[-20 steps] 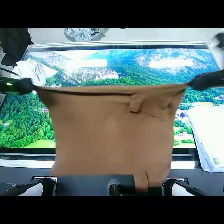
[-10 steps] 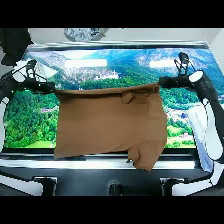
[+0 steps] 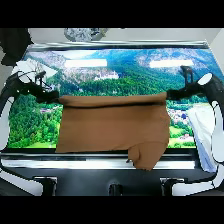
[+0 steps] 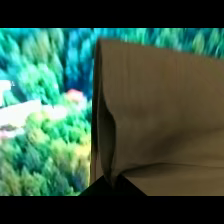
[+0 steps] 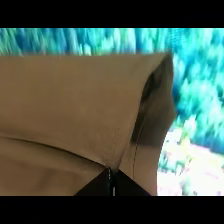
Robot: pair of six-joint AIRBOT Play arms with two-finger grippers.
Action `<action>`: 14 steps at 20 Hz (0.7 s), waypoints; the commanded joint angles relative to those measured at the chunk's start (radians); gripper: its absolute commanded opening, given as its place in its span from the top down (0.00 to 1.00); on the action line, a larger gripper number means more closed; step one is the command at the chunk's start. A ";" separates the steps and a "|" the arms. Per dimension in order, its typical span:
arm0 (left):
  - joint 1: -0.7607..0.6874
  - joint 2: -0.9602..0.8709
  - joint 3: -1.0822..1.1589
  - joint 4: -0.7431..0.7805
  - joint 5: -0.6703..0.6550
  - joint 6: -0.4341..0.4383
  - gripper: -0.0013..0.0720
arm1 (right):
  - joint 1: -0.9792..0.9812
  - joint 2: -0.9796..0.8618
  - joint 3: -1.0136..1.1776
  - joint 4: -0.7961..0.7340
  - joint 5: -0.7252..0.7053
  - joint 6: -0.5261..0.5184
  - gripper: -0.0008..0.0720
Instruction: Fold the shirts.
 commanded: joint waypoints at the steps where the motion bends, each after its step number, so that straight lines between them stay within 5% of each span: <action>1: -0.006 -0.008 -0.050 0.003 -0.137 -0.003 0.95 | -0.001 0.001 -0.073 -0.068 0.144 0.025 0.94; 10: -0.008 -0.031 -0.054 0.031 -0.164 -0.030 0.94 | 0.001 0.001 -0.103 -0.053 0.145 0.025 0.94; 11: -0.008 -0.031 -0.053 0.018 -0.174 -0.030 0.76 | -0.001 0.004 -0.101 -0.053 0.142 0.025 0.83; 12: -0.005 -0.029 -0.046 0.015 -0.196 -0.035 0.38 | -0.006 0.010 -0.095 -0.053 0.140 0.025 0.55; 13: 0.001 -0.023 -0.033 0.018 -0.225 -0.042 0.25 | -0.012 0.023 -0.076 -0.053 0.168 0.009 0.38; 14: 0.012 -0.010 -0.026 0.020 -0.264 -0.040 0.25 | -0.025 0.041 -0.055 -0.050 0.220 -0.025 0.39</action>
